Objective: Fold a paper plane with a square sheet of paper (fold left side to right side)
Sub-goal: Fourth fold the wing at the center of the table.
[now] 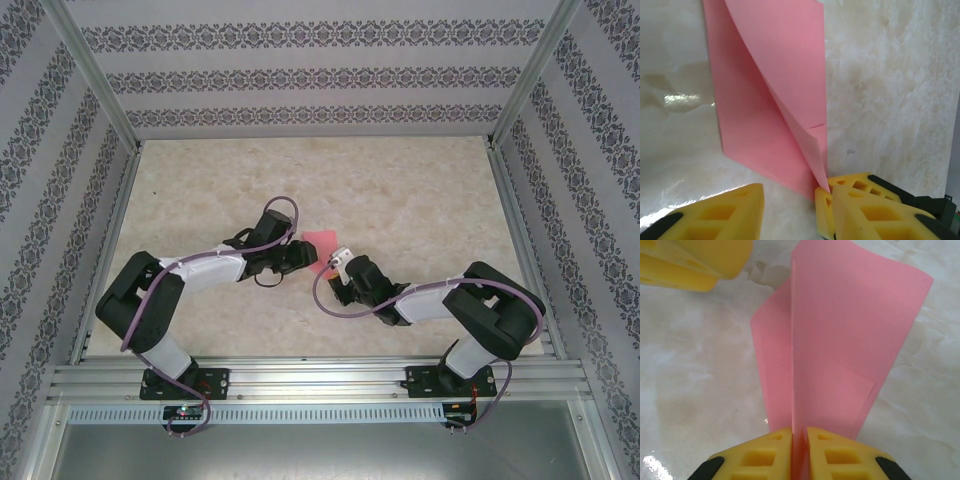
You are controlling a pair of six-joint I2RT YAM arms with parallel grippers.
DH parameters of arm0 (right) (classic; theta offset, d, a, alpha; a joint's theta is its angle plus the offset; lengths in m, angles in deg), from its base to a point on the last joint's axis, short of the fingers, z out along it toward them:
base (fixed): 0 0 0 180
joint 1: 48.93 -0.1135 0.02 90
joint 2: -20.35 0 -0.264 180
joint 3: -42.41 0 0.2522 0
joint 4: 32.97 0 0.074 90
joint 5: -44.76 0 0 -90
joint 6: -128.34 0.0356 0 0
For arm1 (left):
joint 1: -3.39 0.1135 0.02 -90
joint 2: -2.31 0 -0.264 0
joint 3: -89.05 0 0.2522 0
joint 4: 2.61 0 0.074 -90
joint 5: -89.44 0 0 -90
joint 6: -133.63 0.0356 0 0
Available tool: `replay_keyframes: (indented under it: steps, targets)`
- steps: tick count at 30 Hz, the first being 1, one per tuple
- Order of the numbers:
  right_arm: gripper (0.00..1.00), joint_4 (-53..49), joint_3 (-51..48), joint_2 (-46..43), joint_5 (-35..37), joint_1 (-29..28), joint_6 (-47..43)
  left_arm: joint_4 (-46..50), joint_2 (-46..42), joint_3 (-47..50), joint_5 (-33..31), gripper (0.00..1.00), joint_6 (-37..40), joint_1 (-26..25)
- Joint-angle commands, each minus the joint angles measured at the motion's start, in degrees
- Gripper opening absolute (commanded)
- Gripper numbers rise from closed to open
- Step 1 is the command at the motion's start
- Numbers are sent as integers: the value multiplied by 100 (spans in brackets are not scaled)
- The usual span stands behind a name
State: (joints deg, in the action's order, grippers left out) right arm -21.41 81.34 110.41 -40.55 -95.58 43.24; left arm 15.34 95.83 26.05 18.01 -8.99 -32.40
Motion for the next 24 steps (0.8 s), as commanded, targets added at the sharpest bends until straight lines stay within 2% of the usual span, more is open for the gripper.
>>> replay_keyframes:
  steps: [1,7,24]
  targets:
    - [15,160,-130,-153,-340,171,210,-199,111,-161,0,36,-89,-64]
    - [13,220,-169,-159,-677,352,265,-202,235,-183,-11,28,-139,-64]
    - [9,337,-178,-95,-1063,533,430,-267,968,-745,57,23,-220,-138]
